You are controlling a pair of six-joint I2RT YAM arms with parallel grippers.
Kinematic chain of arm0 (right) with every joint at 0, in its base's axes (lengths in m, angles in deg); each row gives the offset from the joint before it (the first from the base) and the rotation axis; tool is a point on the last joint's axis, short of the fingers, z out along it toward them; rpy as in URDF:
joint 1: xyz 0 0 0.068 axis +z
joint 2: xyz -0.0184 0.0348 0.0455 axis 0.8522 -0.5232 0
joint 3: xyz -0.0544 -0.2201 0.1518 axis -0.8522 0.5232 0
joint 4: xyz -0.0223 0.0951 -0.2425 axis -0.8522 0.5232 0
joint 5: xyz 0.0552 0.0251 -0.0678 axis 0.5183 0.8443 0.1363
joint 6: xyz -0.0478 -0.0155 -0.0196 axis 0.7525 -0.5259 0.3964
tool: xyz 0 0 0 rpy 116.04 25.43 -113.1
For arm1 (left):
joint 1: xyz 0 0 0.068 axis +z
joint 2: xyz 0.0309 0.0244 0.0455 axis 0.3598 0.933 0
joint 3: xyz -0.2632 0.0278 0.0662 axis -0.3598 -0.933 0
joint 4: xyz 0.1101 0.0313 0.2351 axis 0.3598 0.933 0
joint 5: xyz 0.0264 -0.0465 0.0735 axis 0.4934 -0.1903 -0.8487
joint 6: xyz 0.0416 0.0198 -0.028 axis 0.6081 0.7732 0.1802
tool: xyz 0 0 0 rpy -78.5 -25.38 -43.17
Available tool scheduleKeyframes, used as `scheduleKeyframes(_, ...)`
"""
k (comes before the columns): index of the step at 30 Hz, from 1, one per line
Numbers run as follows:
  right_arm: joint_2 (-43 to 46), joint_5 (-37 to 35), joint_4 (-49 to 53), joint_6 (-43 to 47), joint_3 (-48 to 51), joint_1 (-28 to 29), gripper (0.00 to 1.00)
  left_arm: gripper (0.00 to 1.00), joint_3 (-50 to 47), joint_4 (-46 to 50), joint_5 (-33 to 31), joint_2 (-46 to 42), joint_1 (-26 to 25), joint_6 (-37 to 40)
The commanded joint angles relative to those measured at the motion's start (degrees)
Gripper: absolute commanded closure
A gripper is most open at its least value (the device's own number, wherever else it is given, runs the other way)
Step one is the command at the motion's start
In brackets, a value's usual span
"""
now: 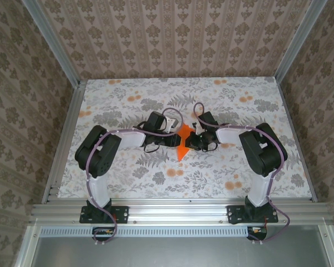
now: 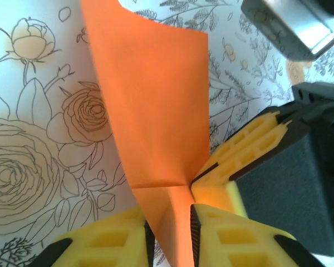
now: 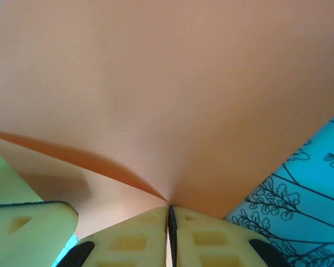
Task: Fold a paper plane with a square sheet of paper (pick it up from the middle)
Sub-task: Fold the wing for the fifth time at the center of the table.
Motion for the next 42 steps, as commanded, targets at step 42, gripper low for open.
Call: scheduleKeyframes(42, 8.36, -0.01, -6.61, -16.64, 6.75, -3.47, 0.76, 0.97, -12.48, -1.85, -22.46, -9.42, -10.28, 1.88)
